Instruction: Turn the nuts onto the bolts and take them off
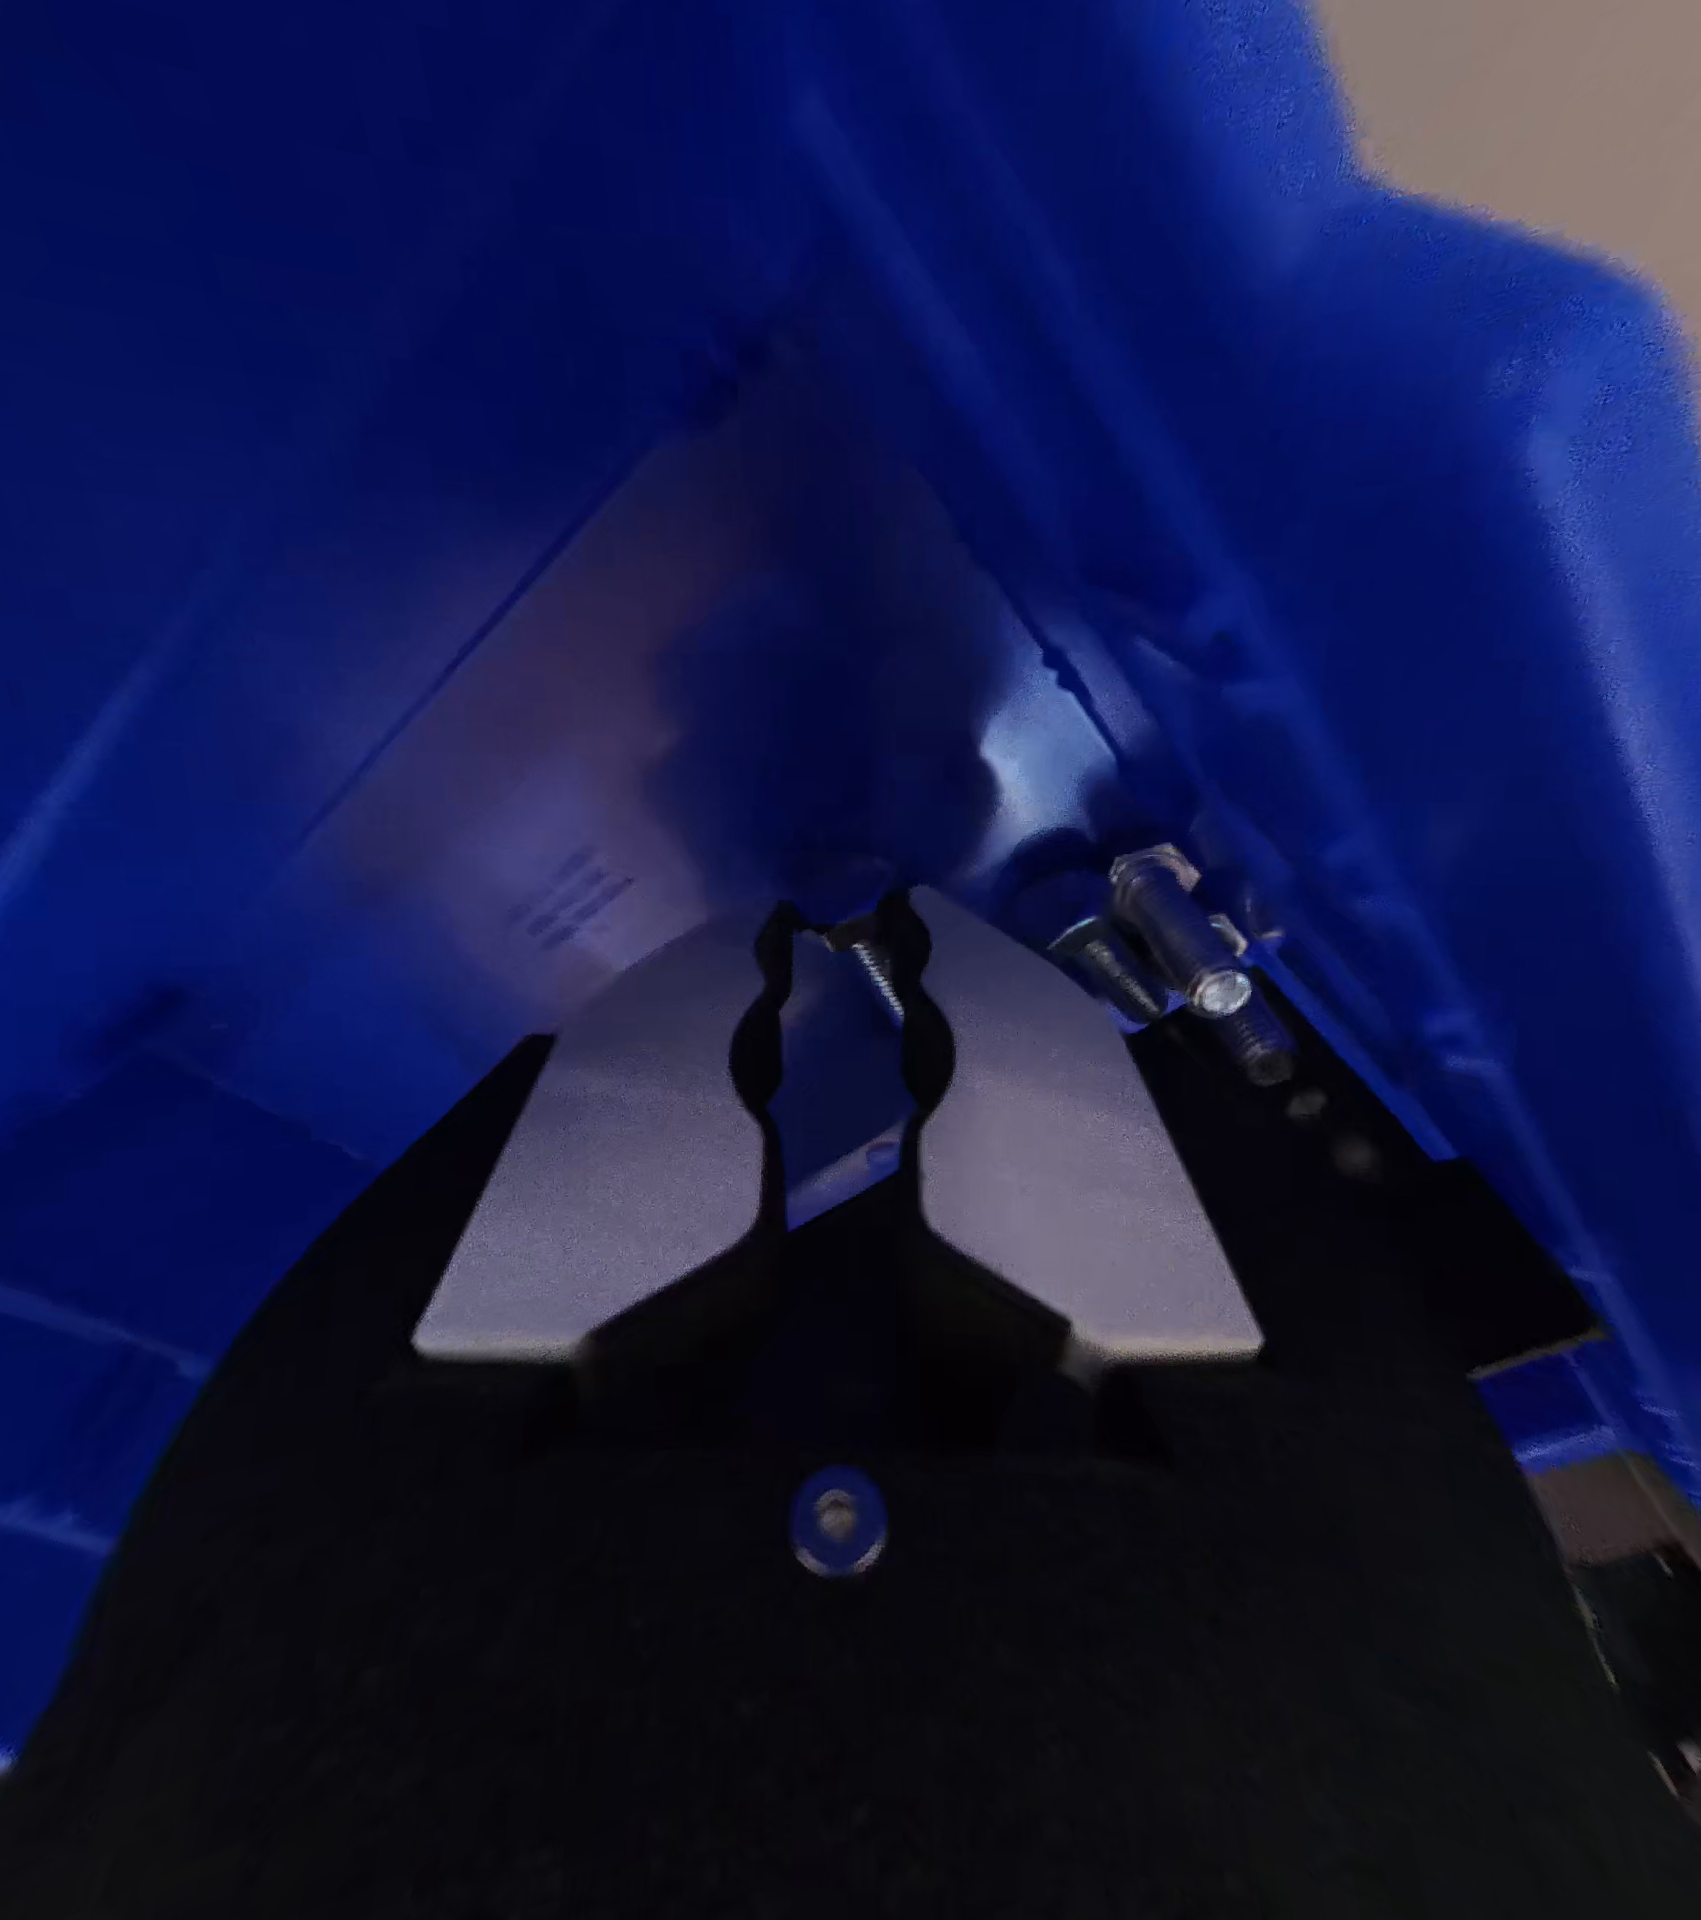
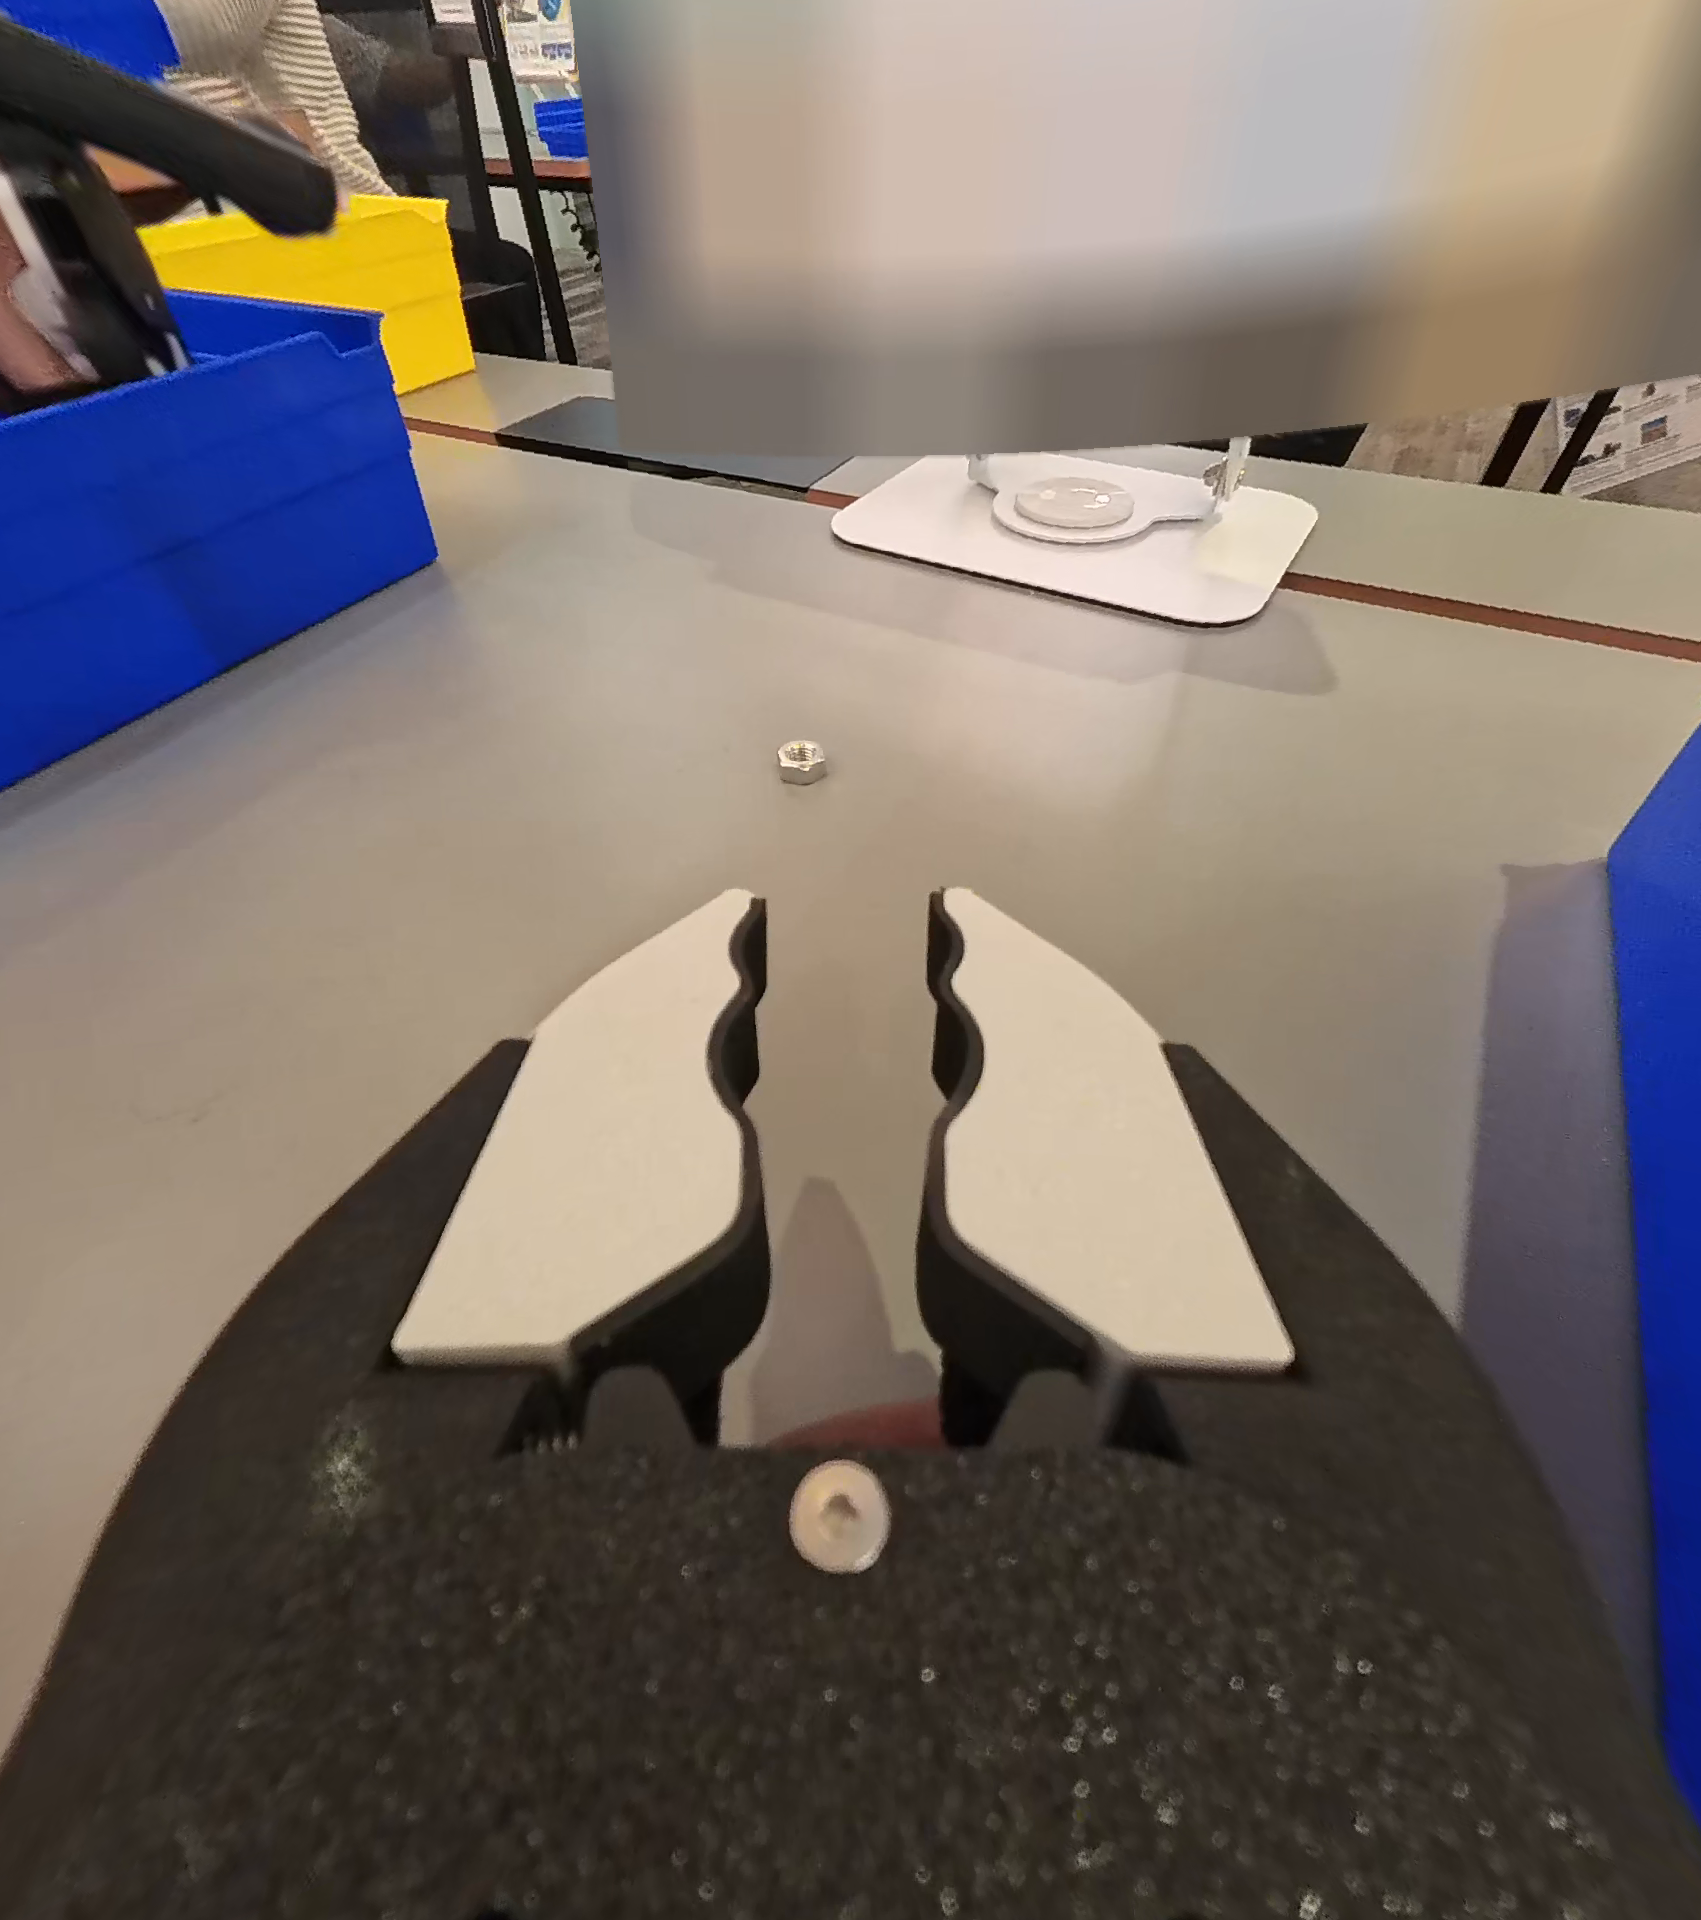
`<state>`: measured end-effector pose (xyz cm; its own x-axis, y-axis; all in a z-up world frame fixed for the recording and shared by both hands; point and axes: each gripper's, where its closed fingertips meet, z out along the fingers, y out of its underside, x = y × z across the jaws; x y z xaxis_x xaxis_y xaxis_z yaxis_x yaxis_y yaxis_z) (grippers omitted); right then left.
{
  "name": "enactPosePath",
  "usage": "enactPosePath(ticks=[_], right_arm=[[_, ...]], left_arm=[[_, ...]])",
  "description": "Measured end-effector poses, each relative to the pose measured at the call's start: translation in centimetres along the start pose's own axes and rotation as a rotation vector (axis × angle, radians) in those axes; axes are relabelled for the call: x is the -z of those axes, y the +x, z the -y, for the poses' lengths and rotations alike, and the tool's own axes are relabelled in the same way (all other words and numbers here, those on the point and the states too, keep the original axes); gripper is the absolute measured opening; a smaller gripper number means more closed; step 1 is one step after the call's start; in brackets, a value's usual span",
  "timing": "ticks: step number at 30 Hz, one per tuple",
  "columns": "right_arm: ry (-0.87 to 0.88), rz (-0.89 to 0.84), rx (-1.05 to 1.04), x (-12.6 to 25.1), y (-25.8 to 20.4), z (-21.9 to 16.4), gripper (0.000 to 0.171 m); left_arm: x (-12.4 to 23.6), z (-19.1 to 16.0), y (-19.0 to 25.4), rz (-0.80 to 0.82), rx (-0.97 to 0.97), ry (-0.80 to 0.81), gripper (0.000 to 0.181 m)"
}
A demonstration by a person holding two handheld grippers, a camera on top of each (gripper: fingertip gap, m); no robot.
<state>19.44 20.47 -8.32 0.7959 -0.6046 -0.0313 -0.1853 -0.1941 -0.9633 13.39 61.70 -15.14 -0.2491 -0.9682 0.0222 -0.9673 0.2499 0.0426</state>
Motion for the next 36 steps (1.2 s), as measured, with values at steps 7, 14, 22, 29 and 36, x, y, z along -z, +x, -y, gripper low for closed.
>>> enactPosePath(ticks=[7,14,22,29,36], right_arm=[[-0.001,-0.003,0.014,0.0,-0.1,0.0,0.029],[-0.003,-0.01,0.049,0.0,-0.4,0.0,0.029],[0.016,0.307,-0.064,-0.4,-5.9,1.3,0.037],[0.021,0.669,-0.019,0.7,-12.4,5.5,0.029],[0.075,0.697,-0.088,1.4,-11.3,6.8,0.013]], left_arm=[[11.4,1.5,2.0,0.047,-0.006,0.633,0.019],[19.4,-2.0,16.6,-0.158,-0.091,1.256,0.018],[15.4,1.9,26.7,-0.269,-0.275,1.276,0.018],[15.9,6.0,32.3,-0.455,-0.484,1.37,0.018],[15.7,7.1,35.1,-0.581,-0.534,1.377,0.018]])
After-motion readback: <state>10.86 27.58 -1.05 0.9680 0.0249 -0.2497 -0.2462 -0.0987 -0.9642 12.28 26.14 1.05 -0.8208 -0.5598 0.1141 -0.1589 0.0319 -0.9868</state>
